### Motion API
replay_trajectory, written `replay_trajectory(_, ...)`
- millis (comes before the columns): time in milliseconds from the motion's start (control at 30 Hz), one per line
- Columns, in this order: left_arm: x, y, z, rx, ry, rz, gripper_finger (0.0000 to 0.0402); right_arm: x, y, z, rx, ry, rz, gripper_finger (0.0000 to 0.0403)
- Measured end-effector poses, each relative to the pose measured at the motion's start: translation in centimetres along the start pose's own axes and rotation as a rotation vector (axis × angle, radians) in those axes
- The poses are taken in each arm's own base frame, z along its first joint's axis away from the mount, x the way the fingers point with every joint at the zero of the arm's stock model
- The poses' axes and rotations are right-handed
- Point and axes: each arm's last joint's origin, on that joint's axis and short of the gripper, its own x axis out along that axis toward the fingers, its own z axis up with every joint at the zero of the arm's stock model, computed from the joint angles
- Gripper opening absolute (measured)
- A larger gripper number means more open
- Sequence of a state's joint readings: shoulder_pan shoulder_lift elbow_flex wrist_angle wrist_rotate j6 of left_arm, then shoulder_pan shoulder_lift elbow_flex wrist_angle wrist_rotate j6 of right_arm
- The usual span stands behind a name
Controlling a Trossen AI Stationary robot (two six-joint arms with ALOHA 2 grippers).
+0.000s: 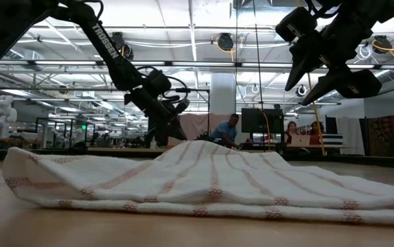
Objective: Roll towel into tight, uniform cylinder
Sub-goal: Fold the white brown kitchen towel
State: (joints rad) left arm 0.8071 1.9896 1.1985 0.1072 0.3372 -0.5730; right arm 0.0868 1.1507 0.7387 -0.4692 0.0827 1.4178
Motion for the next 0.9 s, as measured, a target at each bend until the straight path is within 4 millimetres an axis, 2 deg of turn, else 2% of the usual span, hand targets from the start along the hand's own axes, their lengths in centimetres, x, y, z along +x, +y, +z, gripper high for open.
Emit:
replay_trajectory(267,-0.5,-1.5,2.3,0.117,-0.063,-0.057,0.0003,0.0,0.1,-0.1,-0.002,0.008,0.010,0.0171)
replay_trajectory(400,-0.9,-2.3,3.8,0.229,-0.143,-0.018,0.0002,0.0,0.2,-0.5,-0.015,0.019,0.018,0.0171)
replay_trajectory(567,-1.0,-2.4,4.3,0.330,-0.176,0.032,0.0008,-0.1,0.3,-0.9,-0.029,0.029,0.020,0.0171)
replay_trajectory(733,-1.1,-2.4,4.2,0.336,-0.165,0.021,0.0051,-0.1,0.2,-1.1,-0.035,0.031,0.016,0.0171)
replay_trajectory(900,-1.0,-1.8,3.4,0.299,-0.075,0.059,0.0123,-0.1,0.2,-1.1,-0.036,0.027,0.010,0.0171)
